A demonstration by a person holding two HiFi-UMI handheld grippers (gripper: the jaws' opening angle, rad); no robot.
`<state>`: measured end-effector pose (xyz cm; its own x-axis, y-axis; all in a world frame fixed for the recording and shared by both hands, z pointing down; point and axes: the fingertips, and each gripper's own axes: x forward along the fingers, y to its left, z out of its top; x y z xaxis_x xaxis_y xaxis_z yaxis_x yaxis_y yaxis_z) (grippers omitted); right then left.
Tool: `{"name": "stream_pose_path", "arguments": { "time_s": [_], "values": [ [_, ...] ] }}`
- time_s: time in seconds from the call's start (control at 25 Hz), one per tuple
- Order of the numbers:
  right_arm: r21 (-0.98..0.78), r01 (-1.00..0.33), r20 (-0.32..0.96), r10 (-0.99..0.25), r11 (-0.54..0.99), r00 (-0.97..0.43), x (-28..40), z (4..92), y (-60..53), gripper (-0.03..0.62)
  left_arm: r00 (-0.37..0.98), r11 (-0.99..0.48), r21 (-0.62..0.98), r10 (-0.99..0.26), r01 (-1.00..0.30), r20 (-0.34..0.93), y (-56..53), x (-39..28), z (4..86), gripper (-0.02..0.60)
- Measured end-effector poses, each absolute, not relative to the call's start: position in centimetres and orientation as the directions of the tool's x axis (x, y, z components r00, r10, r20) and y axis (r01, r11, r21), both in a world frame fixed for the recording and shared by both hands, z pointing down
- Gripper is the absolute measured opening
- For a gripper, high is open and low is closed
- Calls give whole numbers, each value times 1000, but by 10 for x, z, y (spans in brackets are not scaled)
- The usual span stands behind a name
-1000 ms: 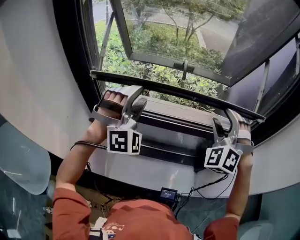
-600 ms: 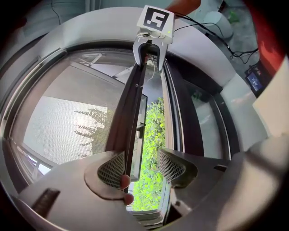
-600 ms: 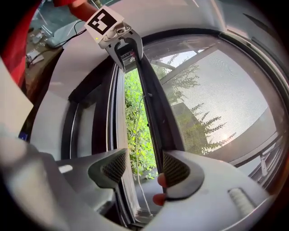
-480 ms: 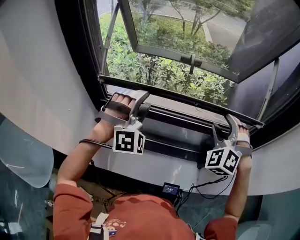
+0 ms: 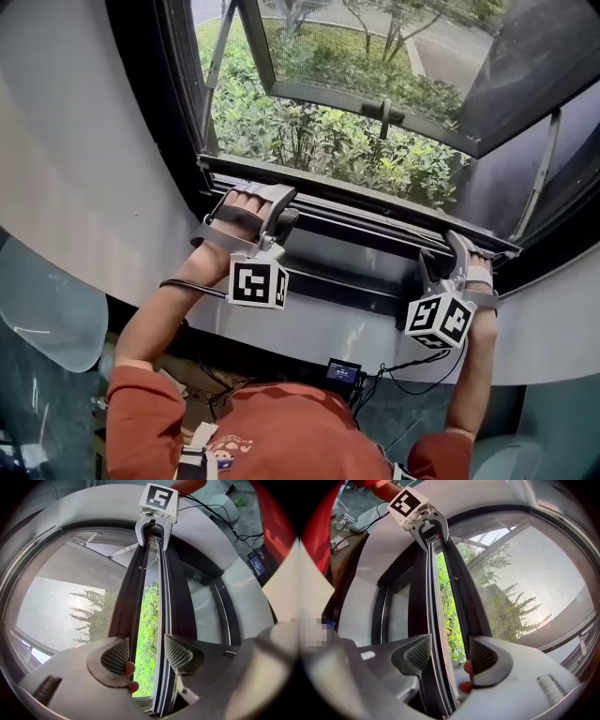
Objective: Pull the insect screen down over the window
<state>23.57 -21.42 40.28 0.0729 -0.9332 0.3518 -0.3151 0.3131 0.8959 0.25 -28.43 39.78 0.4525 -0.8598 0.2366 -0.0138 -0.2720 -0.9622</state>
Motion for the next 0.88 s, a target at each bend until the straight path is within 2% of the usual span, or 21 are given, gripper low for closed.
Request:
{"name": "stream_pose_path", "arguments": {
  "time_s": [0.88],
  "values": [
    [858,-364,413,-908,363,66,234,448,-211,259,431,-365,-931,-837,16,336,-280,1,443,235]
  ]
}}
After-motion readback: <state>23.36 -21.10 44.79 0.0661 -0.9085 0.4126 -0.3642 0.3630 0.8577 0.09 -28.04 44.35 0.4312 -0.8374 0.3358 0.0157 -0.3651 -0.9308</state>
